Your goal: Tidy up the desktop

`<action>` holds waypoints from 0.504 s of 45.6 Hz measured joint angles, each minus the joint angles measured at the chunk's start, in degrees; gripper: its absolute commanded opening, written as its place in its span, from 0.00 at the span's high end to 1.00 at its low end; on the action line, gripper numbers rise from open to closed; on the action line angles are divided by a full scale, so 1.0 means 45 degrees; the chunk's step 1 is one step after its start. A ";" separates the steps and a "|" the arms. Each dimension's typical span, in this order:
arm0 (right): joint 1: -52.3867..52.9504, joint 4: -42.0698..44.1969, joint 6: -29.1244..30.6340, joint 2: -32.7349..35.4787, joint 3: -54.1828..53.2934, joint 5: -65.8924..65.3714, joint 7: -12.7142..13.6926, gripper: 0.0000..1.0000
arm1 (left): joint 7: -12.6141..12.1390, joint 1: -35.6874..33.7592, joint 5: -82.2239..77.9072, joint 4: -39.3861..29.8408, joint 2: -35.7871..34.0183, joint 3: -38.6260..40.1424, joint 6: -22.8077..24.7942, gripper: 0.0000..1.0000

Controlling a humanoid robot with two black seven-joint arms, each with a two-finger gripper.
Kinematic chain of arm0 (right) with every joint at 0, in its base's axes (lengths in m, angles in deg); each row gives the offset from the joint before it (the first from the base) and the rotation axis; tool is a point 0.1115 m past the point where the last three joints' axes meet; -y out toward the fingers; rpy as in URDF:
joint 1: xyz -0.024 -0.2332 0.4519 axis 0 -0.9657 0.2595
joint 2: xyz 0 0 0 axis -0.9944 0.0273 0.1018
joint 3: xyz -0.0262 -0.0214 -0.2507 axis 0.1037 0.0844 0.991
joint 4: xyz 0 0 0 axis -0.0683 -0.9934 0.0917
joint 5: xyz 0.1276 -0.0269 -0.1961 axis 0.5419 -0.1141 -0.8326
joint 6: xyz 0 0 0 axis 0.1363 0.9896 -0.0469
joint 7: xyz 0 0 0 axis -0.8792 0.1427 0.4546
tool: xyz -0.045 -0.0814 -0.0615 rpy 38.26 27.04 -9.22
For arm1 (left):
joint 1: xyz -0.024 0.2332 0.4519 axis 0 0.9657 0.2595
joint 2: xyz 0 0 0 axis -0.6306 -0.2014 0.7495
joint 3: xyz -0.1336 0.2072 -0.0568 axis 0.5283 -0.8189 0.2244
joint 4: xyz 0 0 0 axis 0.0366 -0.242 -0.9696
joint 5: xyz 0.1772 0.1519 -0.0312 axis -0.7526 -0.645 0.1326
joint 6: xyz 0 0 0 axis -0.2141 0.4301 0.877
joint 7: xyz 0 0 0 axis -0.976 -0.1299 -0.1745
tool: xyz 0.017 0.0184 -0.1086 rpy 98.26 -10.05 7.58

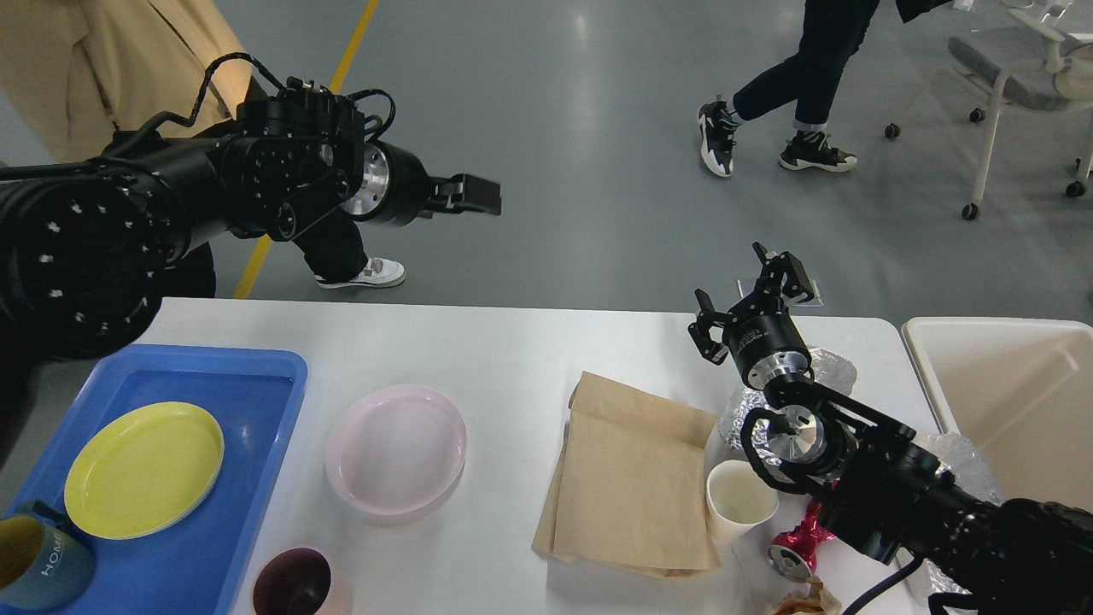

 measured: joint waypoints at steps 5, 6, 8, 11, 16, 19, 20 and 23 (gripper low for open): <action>0.0000 -0.0005 0.0000 -0.0003 0.0000 0.0000 0.0000 0.00 | 0.0000 -0.0073 0.0027 -0.0075 0.0385 -0.2128 0.1691 0.00; 0.0000 -0.0005 0.0000 -0.0004 0.0000 0.0000 0.0000 0.00 | 0.0000 -0.0130 0.0031 -0.0115 0.0426 -0.2403 0.2046 0.00; 0.0000 -0.0004 0.0000 -0.0011 0.0000 0.0000 0.0000 0.00 | -0.0001 -0.0305 0.0033 -0.0207 0.0490 -0.2684 0.2546 0.00; 0.0000 -0.0005 0.0000 -0.0018 0.0000 0.0001 0.0000 0.00 | 0.0000 -0.0655 0.0046 -0.0472 0.0639 -0.2884 0.3074 0.00; 0.0006 -0.0005 0.0000 -0.0019 0.0000 0.0000 0.0000 0.00 | 0.0013 -0.0909 0.0048 -0.1096 0.0878 -0.2943 0.3374 0.00; 0.0015 -0.0009 0.0000 -0.0019 0.0000 0.0000 0.0000 0.00 | 0.0013 -0.1136 0.0048 -0.1502 0.0865 -0.2824 0.3411 0.00; 0.0017 -0.0014 0.0000 -0.0019 0.0000 0.0000 0.0000 0.00 | 0.0013 -0.1253 0.0049 -0.1631 0.0847 -0.2769 0.3415 0.00; 0.0021 -0.0030 0.0000 -0.0019 0.0000 0.0000 0.0000 0.00 | 0.0019 -0.1744 0.0050 -0.2125 0.0763 -0.2548 0.3423 0.00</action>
